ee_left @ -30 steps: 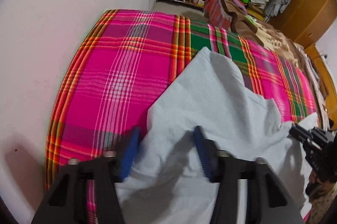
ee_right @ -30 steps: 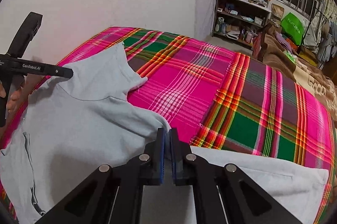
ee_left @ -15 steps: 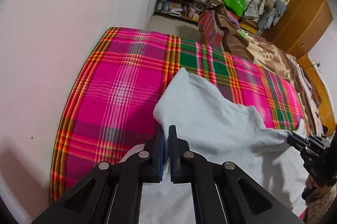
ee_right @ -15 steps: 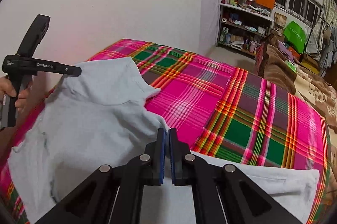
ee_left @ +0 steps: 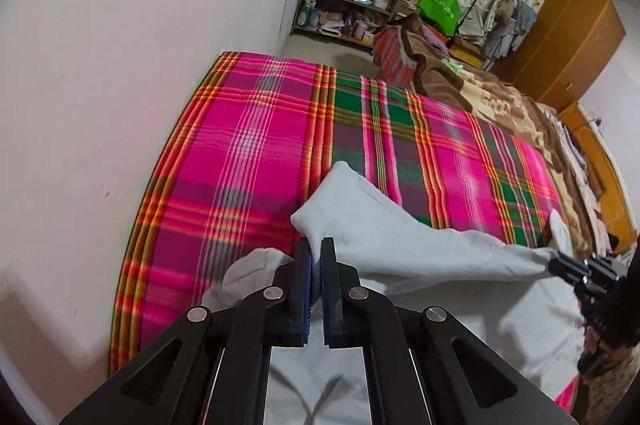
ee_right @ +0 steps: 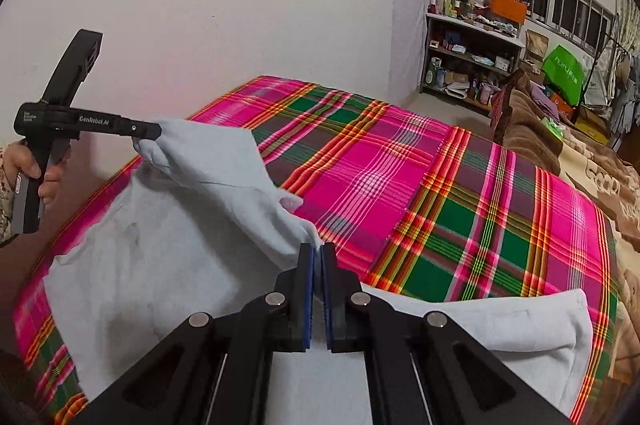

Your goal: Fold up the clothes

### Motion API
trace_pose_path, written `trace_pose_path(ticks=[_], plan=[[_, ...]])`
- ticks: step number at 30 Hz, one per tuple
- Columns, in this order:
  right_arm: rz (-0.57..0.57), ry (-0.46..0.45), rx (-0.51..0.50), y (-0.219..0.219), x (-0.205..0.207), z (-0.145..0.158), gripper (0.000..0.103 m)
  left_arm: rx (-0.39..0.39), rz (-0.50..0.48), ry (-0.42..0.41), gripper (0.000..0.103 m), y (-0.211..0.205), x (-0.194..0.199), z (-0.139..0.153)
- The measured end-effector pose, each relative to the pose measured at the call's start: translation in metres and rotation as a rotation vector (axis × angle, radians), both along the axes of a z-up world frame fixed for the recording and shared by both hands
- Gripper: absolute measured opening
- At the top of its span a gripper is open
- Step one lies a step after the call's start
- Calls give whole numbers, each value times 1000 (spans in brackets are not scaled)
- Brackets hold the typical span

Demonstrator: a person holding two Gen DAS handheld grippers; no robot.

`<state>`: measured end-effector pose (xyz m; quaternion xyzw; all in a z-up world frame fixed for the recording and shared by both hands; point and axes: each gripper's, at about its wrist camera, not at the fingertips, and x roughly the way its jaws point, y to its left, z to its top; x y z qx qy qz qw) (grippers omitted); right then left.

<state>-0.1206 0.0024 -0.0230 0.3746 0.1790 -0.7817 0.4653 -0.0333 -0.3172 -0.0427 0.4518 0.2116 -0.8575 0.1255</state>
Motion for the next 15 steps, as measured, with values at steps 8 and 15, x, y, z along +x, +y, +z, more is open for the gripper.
trace_pose_path(ticks=[8,15], plan=[[50,-51,50,12,44,-11,4,25,9,-54,4,8,38,-15],[44,-83,73,24,57,-23,4,47,20,-47,4,17,57,-25]])
